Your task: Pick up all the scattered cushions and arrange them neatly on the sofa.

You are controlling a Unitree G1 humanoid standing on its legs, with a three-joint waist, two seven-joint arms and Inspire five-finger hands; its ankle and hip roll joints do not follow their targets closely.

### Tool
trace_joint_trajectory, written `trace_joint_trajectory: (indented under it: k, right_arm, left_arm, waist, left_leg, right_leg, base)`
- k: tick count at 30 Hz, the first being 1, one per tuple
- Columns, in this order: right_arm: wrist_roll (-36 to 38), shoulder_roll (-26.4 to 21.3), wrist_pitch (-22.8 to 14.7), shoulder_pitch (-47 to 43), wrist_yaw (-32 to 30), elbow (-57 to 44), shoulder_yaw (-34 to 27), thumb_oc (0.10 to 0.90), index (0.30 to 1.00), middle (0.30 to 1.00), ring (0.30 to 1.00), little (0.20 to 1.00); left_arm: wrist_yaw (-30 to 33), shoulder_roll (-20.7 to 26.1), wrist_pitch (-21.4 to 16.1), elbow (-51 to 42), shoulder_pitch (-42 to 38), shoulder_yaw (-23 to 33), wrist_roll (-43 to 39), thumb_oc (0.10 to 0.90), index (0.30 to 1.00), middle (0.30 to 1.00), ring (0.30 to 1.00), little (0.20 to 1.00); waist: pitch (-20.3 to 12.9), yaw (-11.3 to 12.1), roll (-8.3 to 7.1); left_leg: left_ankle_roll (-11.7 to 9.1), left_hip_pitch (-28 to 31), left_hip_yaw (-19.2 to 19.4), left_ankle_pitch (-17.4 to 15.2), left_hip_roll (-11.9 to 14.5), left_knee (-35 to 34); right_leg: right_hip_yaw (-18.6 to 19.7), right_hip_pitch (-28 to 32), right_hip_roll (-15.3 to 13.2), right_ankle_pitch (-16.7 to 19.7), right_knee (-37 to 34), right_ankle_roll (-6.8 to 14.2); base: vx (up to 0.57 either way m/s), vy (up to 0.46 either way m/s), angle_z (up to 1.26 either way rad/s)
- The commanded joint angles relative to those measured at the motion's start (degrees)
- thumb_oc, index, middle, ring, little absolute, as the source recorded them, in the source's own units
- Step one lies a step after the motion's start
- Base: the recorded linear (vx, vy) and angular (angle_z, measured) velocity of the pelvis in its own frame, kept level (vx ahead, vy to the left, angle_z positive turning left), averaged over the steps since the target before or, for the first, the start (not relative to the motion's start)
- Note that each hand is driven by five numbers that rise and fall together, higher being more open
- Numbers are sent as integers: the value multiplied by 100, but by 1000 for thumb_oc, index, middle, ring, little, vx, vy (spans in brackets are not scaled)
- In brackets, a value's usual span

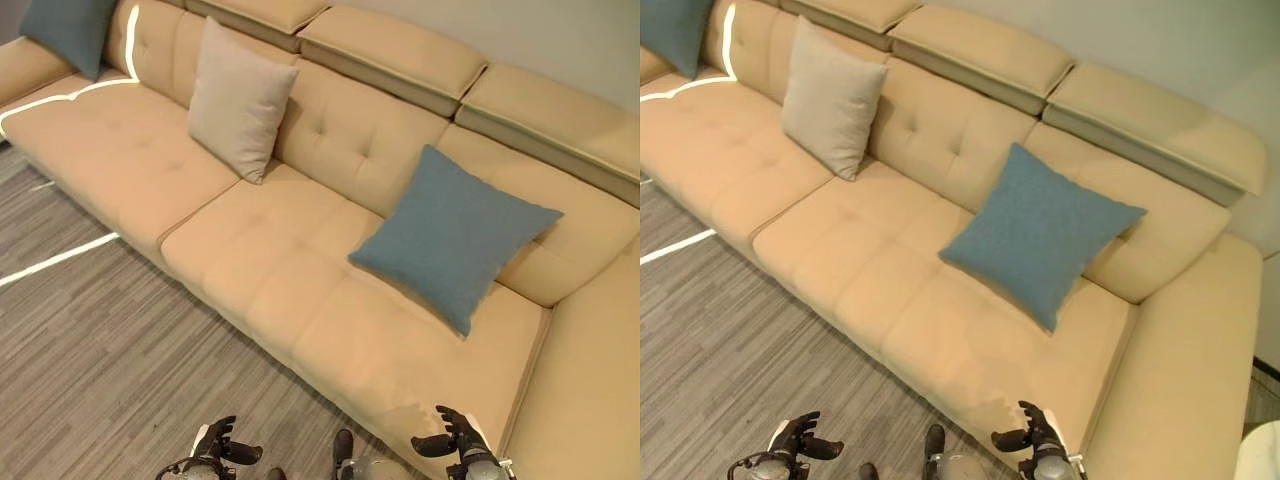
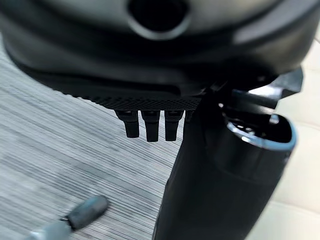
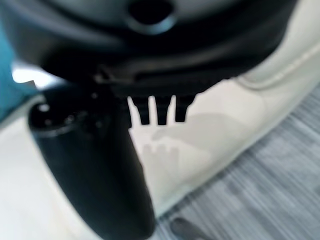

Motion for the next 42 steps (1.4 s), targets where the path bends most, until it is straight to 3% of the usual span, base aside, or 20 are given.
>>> trace_joint_trajectory:
  k: [1, 8, 13, 15, 16, 17, 18, 19, 20, 21, 27, 28, 29, 30, 33, 36, 38, 42]
  right_arm:
    - [-94, -58, -179, -49, -114, -424, 118, 800, 900, 900, 900, 900]
    - [-79, -48, -221, -79, -128, -433, 255, 800, 900, 900, 900, 900]
    - [-179, -163, -212, -108, -160, -544, 318, 800, 900, 900, 900, 900]
    - [-165, -285, -207, -50, -193, -624, 225, 800, 900, 900, 900, 900]
    - [-165, -285, -207, -50, -193, -624, 225, 800, 900, 900, 900, 900]
    - [-160, -319, -176, -30, -221, -601, 161, 800, 900, 900, 900, 900]
    - [-159, -318, -162, -8, -229, -578, 137, 800, 900, 900, 900, 900]
    - [-165, -311, -147, 5, -221, -544, 128, 800, 900, 900, 900, 900]
    - [-164, -266, -127, 20, -226, -449, 110, 800, 900, 900, 900, 900]
    - [-166, -255, -115, 28, -229, -410, 85, 800, 900, 900, 900, 900]
    - [-157, -88, -53, -15, -189, -130, 81, 800, 900, 900, 900, 900]
    - [-180, -54, -38, -31, -170, -163, 111, 800, 900, 900, 900, 900]
    - [-252, -38, -25, -66, -156, -183, 164, 800, 900, 900, 900, 900]
    - [-262, -33, -21, -87, -152, -194, 179, 800, 900, 900, 900, 900]
    - [-183, -42, -59, -95, -177, -293, 173, 800, 900, 900, 900, 900]
    - [-114, -98, -34, -68, -186, -189, 133, 800, 900, 900, 900, 900]
    - [-39, -117, -24, -36, -184, -47, 81, 800, 900, 900, 900, 900]
    - [-37, -172, 16, 176, -180, 25, -32, 800, 900, 900, 900, 900]
  left_arm:
    - [173, 440, -177, -132, 109, 142, 131, 800, 900, 900, 900, 900]
    - [233, 481, -137, 81, 163, 262, 40, 800, 900, 900, 900, 900]
    - [261, 364, -136, 81, 192, 235, -31, 800, 900, 900, 900, 900]
    - [278, 241, -105, 80, 185, 161, -62, 800, 900, 900, 900, 900]
    - [278, 241, -105, 80, 185, 161, -62, 800, 900, 900, 900, 900]
    - [256, 216, -84, 43, 169, 97, 22, 800, 900, 900, 900, 900]
    - [233, 210, -59, 42, 171, 79, 69, 800, 900, 900, 900, 900]
    - [214, 211, -46, 46, 176, 68, 105, 800, 900, 900, 900, 900]
    - [198, 212, -12, 44, 174, 51, 160, 800, 900, 900, 900, 900]
    - [183, 220, -1, 50, 175, 51, 173, 800, 900, 900, 900, 900]
    - [127, 302, 28, 17, 183, 71, 264, 800, 900, 900, 900, 900]
    - [124, 360, 29, 11, 156, 59, 274, 800, 900, 900, 900, 900]
    - [128, 416, 32, -10, 132, 46, 278, 800, 900, 900, 900, 900]
    - [131, 444, 37, -20, 103, 46, 260, 800, 900, 900, 900, 900]
    - [154, 494, 13, -79, -12, -23, 224, 800, 900, 900, 900, 900]
    - [139, 497, -8, -115, -144, -84, 200, 800, 900, 900, 900, 900]
    - [125, 457, -1, -35, -277, -189, 256, 800, 900, 900, 900, 900]
    - [46, 327, -17, 56, -308, -260, 354, 800, 900, 900, 900, 900]
  waist:
    - [49, 17, -286]
    - [-77, 167, -278]
    - [10, 160, -264]
    - [87, 32, -255]
    - [84, 31, -255]
    - [106, -121, -247]
    - [91, -192, -235]
    - [63, -226, -218]
    - [26, -298, -224]
    - [-5, -320, -213]
    - [-155, -168, -247]
    - [-139, -130, -229]
    - [-75, -149, -197]
    - [-27, -175, -163]
    - [109, -297, -12]
    - [173, -397, 86]
    - [191, -456, 26]
    - [129, -579, -12]
  left_leg:
    - [116, -130, -484, -204, -286, 174]
    - [-10, -305, -949, 139, -362, -144]
    - [-91, -485, -1132, 153, -439, 54]
    - [-176, -710, -693, 152, -364, 388]
    - [-176, -714, -694, 152, -364, 389]
    - [-159, -784, 196, 154, -111, 559]
    - [-135, -768, 621, 131, 13, 605]
    - [-157, -683, 788, -13, 65, 642]
    - [-125, -653, 1185, 68, 189, 650]
    - [-121, -583, 1269, 46, 208, 588]
    - [118, -386, 1050, -142, 13, 399]
    - [197, -313, 961, -163, -81, 296]
    - [288, -196, 864, -148, -204, 147]
    - [315, -136, 821, -131, -217, 63]
    - [330, 101, 623, -138, -219, -105]
    - [313, 313, 347, -262, -318, -147]
    - [332, 595, 21, -482, -488, -217]
    - [317, 1096, -458, -841, -770, -171]
  right_leg:
    - [1510, 485, 156, 6, -439, 937]
    - [1655, 786, 294, -267, -674, 701]
    - [1576, 904, 272, -236, -1009, 609]
    - [1242, 1047, 163, -201, -1227, 619]
    - [1241, 1044, 163, -201, -1227, 619]
    - [962, 1128, 57, -147, -1325, 670]
    - [843, 1167, 22, -122, -1361, 682]
    - [785, 1276, 11, -180, -1408, 720]
    - [606, 1245, -25, -87, -1386, 707]
    - [526, 1245, -36, -89, -1370, 719]
    - [639, 1319, -158, -298, -868, 836]
    - [676, 1183, -240, -221, -408, 939]
    - [770, 894, -385, 217, 320, 1073]
    - [846, 725, -398, 362, 687, 1078]
    - [1097, 243, -195, 304, 1350, 997]
    - [1174, -138, 150, -3, 977, 868]
    - [889, -579, 319, 206, 190, 886]
    - [260, -605, 284, 487, -750, 949]
  base:
    - [-54, 72, 95]
    - [-32, -51, 77]
    - [-26, -79, 73]
    - [-38, -69, 98]
    - [-53, -22, 177]
    - [-31, 7, 179]
    - [52, 22, 178]
    - [64, 12, 79]
    - [99, 22, 58]
    - [118, 51, 53]
    - [228, 152, 24]
    - [242, 326, 9]
    - [229, 320, 6]
    - [161, 238, 24]
    - [180, 136, 52]
    - [301, 99, 40]
    - [445, 9, 38]
    - [429, -41, 60]
